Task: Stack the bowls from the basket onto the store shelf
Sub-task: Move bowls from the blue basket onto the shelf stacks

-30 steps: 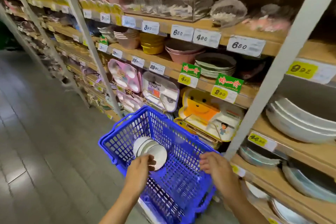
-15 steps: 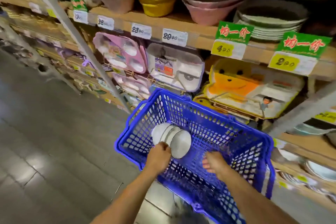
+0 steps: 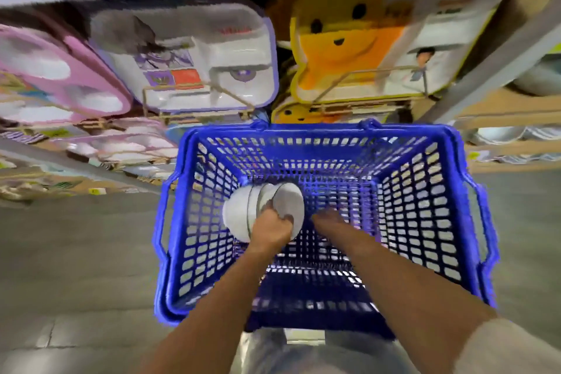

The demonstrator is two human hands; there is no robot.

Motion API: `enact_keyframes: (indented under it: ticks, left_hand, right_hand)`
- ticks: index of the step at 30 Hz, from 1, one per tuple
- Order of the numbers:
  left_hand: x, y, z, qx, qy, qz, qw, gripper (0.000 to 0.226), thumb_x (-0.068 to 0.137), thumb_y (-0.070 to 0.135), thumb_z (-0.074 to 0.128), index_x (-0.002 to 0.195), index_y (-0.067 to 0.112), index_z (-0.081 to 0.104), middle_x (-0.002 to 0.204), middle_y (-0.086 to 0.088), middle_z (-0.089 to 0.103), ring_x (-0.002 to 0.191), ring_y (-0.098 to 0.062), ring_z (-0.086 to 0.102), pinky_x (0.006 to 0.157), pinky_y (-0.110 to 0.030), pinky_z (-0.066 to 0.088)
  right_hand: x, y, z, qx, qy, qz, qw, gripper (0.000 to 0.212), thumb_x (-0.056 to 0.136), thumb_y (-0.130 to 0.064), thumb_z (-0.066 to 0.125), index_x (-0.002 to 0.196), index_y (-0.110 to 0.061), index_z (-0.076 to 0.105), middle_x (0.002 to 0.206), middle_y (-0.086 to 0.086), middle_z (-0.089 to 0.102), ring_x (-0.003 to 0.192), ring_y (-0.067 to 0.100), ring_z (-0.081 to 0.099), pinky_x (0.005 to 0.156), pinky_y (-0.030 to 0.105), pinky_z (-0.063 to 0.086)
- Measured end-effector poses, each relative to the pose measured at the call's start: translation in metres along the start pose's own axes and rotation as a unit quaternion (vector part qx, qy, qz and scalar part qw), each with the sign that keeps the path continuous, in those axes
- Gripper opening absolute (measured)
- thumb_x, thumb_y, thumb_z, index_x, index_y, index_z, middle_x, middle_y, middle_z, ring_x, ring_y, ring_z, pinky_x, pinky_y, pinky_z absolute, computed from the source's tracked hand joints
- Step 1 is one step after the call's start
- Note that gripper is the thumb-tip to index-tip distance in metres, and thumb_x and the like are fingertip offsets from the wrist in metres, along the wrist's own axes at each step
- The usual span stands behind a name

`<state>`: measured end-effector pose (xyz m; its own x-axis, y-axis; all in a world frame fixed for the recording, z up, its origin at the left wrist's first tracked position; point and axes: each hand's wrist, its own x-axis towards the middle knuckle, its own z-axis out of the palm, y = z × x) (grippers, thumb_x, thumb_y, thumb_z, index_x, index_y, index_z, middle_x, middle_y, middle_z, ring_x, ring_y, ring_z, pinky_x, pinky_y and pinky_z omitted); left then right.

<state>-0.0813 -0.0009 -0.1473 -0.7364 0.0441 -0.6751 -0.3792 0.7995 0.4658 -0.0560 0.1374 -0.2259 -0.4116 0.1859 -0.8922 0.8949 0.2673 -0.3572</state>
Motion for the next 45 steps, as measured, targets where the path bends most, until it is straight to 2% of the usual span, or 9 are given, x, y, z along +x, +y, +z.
enact_keyframes:
  ticks: [2,6,12,22,26,30,35,40,45]
  left_hand:
    - [0.014,-0.006,0.010,0.018,0.012,0.027,0.999,0.068,0.090,0.013,0.054,0.149,0.004,0.021,0.148,-0.018,0.039,0.122,-0.036,0.051,0.098,-0.036,0.039]
    - [0.024,-0.015,0.026,-0.012,0.061,0.065,0.996,0.089,0.080,0.007,0.062,0.150,-0.001,0.009,0.157,-0.019,0.016,0.143,-0.032,0.021,0.117,-0.035,0.016]
    - [0.050,-0.016,0.029,-0.057,0.138,0.054,0.987,0.083,0.074,0.000,0.065,0.146,-0.005,0.023,0.151,-0.023,0.029,0.142,-0.032,0.024,0.118,-0.033,0.012]
    - [0.056,-0.013,0.016,-0.032,0.088,0.020,0.995,0.074,0.081,0.005,0.062,0.146,-0.004,0.028,0.150,-0.021,0.035,0.139,-0.032,0.032,0.116,-0.033,0.020]
    - [0.038,-0.001,-0.002,-0.051,0.066,0.039,0.996,0.062,0.082,0.003,0.058,0.142,0.004,0.040,0.143,-0.017,0.045,0.132,-0.031,0.042,0.112,-0.035,0.030]
    - [0.009,0.017,-0.031,-0.028,0.076,0.082,0.993,0.048,0.085,0.009,0.059,0.132,0.019,0.056,0.124,-0.009,0.063,0.109,-0.030,0.057,0.075,-0.027,0.036]
    - [-0.013,0.047,-0.066,-0.160,-0.097,0.152,0.971,0.056,0.091,0.001,0.044,0.144,0.020,0.042,0.144,-0.008,0.046,0.125,-0.029,0.047,0.097,-0.041,0.045]
    - [-0.055,0.092,-0.082,-0.349,-0.157,0.162,0.909,0.045,0.078,0.002,0.042,0.102,0.033,0.065,0.125,-0.013,0.059,0.103,-0.035,0.056,0.072,-0.043,0.051]
    - [-0.122,0.150,-0.101,-0.419,-0.157,0.231,0.864,0.047,0.066,0.013,0.045,0.097,0.034,0.072,0.110,0.000,0.068,0.096,-0.026,0.061,0.063,-0.032,0.052]
  right_hand:
    - [0.009,-0.004,0.015,-0.005,0.003,0.000,1.000,0.017,0.098,-0.016,0.044,0.100,-0.009,0.060,0.109,0.018,0.054,0.084,0.019,0.052,0.069,0.020,0.044]
    - [0.026,-0.007,0.037,0.048,0.055,0.004,0.997,0.046,0.093,-0.016,0.052,0.135,0.001,0.044,0.135,0.022,0.048,0.123,0.033,0.050,0.095,0.039,0.046]
    - [0.049,-0.012,0.062,0.075,0.095,0.023,0.992,0.050,0.097,-0.020,0.052,0.140,0.001,0.037,0.139,0.025,0.047,0.125,0.036,0.049,0.098,0.038,0.044]
    - [0.055,-0.015,0.052,0.018,0.117,0.015,0.993,0.042,0.098,-0.012,0.043,0.139,-0.003,0.038,0.142,0.021,0.046,0.130,0.035,0.045,0.102,0.039,0.040]
    - [0.026,-0.017,0.027,0.012,0.130,0.002,0.992,0.041,0.098,-0.011,0.044,0.138,-0.003,0.041,0.139,0.020,0.049,0.128,0.035,0.047,0.101,0.039,0.042]
    - [-0.022,-0.019,-0.002,0.060,0.140,-0.006,0.988,0.041,0.098,-0.012,0.043,0.138,-0.006,0.044,0.137,0.019,0.051,0.123,0.036,0.051,0.098,0.043,0.047]
    - [-0.107,-0.029,-0.040,0.187,0.129,-0.060,0.972,0.037,0.096,-0.005,0.040,0.132,-0.006,0.052,0.104,0.008,0.061,0.083,0.023,0.063,0.043,0.024,0.052]
    - [-0.196,-0.032,-0.076,0.278,0.135,-0.135,0.941,0.030,0.096,-0.010,0.049,0.125,-0.008,0.054,0.113,0.013,0.063,0.092,0.027,0.065,0.061,0.034,0.060]
    - [-0.270,-0.028,-0.108,0.405,0.180,-0.263,0.857,0.018,0.099,-0.021,0.049,0.103,-0.020,0.066,0.098,0.000,0.071,0.075,0.008,0.069,0.067,0.022,0.057]
